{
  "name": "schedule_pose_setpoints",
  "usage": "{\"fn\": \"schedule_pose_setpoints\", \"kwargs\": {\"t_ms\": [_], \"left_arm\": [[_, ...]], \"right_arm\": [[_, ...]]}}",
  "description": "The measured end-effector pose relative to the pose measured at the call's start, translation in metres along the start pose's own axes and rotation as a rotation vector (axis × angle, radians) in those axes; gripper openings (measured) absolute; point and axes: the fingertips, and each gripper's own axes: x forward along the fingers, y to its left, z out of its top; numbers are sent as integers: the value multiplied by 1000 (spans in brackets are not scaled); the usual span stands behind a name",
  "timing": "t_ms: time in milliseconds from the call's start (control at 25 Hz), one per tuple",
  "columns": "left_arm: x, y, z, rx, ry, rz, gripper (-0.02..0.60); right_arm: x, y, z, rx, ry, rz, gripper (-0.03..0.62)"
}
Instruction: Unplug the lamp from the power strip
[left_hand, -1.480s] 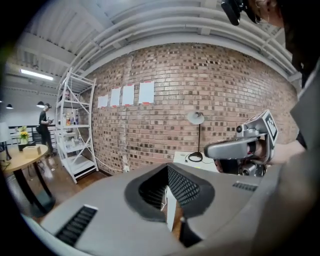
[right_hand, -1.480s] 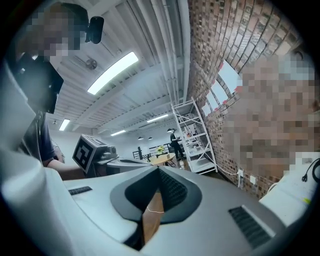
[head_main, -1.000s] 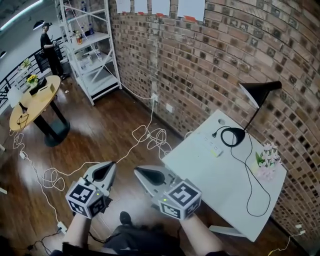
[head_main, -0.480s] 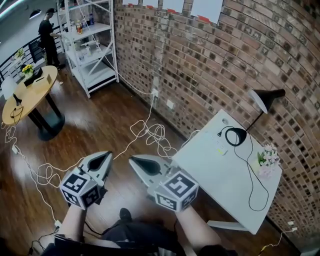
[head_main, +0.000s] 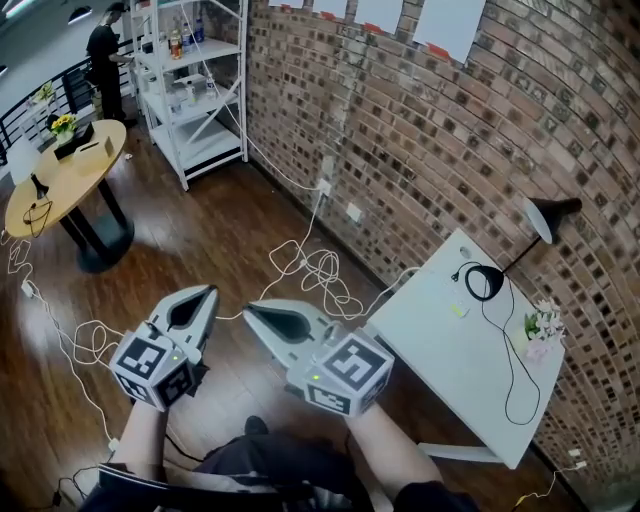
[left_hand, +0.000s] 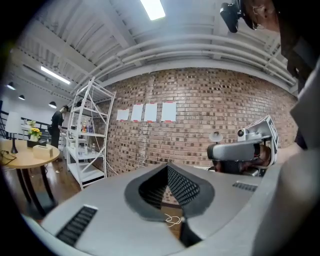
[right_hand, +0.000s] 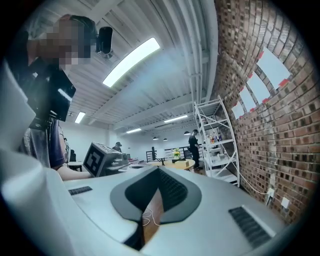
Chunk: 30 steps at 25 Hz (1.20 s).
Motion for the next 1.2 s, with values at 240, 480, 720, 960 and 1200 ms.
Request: {"fn": "schedule_pose_setpoints", "kwargs": {"t_ms": [240, 480, 720, 960, 1200], "left_arm": [[-7, 14, -3, -12, -13, -25, -5], [-2, 21, -7, -36, -15, -75, -5], [11, 15, -12, -44, -7, -121, -6], [22, -1, -16, -42, 13, -128, -6], [21, -5, -16, -26, 30, -90, -6]], "right_arm": [[19, -2, 4, -1, -12, -47, -2], [24, -11, 2, 4, -4, -138, -2], [14, -18, -4, 2, 7, -200, -3], [-4, -29, -11, 27, 21, -226, -3], [-11, -32, -9, 38, 3, -190, -3]]}}
